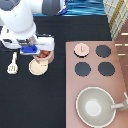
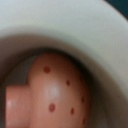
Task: Take the lid off the pot, put the pot on the plate, and use the tool to push the pot to the front of the table.
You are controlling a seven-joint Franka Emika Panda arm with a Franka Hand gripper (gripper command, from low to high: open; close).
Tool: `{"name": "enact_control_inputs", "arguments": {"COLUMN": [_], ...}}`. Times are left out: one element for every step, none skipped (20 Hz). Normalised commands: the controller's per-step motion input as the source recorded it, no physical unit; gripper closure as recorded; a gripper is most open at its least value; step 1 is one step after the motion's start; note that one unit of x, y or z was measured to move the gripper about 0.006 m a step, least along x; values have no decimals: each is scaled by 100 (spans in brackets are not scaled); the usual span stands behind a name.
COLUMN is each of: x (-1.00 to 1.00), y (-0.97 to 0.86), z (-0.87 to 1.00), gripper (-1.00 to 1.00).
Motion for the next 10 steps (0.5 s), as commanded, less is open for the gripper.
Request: {"name": "enact_control_inputs", "arguments": {"x": [-45,-41,-43,-42,-39,-42,-40,-35,-19,-10], "y": [-83,-75,-73,-68,-62,-60,-54,-50,-41,-34], "z": [-53,-56,-58,-57,-56,-59,-56,-53,-45,-46], "gripper": [100,100,100,100,100,100,100,100,100,100]}}
